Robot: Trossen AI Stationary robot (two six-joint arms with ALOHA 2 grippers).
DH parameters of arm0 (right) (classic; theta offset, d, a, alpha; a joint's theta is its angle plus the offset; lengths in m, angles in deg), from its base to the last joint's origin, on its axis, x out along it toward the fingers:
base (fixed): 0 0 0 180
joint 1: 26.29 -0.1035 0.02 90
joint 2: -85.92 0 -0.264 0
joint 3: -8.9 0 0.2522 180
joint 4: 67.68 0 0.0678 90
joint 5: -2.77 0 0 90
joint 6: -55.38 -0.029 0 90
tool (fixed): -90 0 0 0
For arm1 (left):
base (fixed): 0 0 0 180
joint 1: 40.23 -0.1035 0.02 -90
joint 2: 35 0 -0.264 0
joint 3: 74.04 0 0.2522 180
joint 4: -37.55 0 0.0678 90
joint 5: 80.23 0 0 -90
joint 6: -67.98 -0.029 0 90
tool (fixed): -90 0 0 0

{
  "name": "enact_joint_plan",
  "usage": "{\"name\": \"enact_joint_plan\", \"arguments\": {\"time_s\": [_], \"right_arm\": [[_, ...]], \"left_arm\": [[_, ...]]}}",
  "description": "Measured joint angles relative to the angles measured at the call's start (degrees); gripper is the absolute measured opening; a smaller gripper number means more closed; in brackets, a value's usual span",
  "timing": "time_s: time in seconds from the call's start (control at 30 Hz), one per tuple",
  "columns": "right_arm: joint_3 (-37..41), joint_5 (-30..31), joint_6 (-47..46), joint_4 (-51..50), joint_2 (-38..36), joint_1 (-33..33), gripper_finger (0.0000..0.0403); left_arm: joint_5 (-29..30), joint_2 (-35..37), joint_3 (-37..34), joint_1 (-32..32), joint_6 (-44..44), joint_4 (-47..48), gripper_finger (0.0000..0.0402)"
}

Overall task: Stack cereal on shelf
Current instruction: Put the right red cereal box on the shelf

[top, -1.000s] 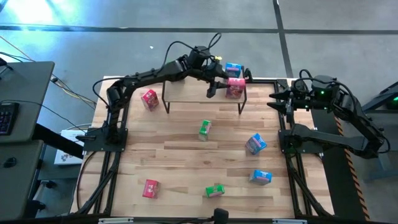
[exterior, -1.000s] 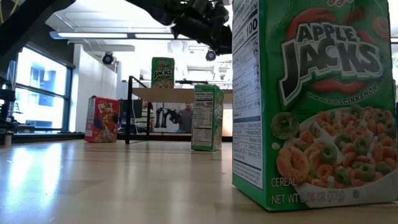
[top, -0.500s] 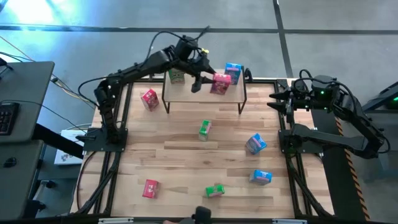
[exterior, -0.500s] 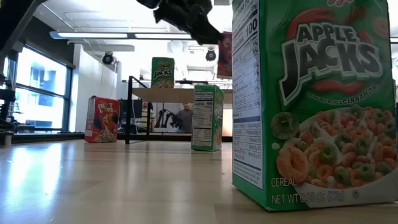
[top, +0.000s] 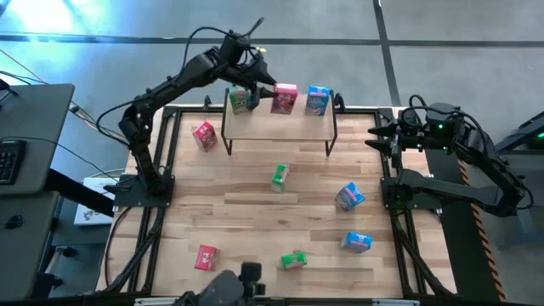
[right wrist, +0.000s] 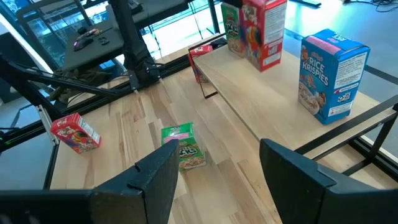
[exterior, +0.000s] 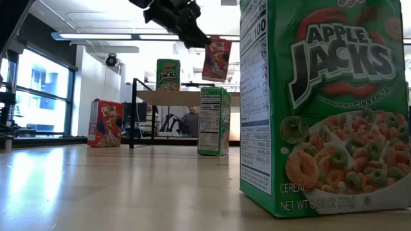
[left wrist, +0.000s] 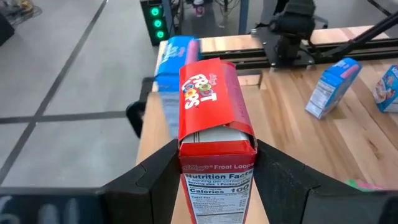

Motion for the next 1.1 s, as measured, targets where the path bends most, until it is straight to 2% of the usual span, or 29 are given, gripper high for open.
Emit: {"name": "enact_joint_plan", "arguments": {"time_s": [0.2, 0.47, 0.67, 1.1], "right_arm": [[0.0, 0.0, 0.0, 0.0, 0.0, 0.0, 0.0216], [0.0, 0.0, 0.0, 0.0, 0.0, 0.0, 0.0216], [0.0, 0.0, 0.0, 0.0, 0.0, 0.0, 0.0216], [0.0, 0.0, 0.0, 0.0, 0.0, 0.0, 0.0216]], "left_arm": [[-1.1, -0.1, -3.1, -1.8, 1.1, -2.6, 0.0177], [-1.1, 0.0, -7.5, -2.3, 4.1, -11.7, 0.0177], [2.8, 0.0, -7.5, -2.1, 3.1, -11.7, 0.0177], [4.9, -0.7, -7.6, -1.9, 0.6, -9.9, 0.0177]]}}
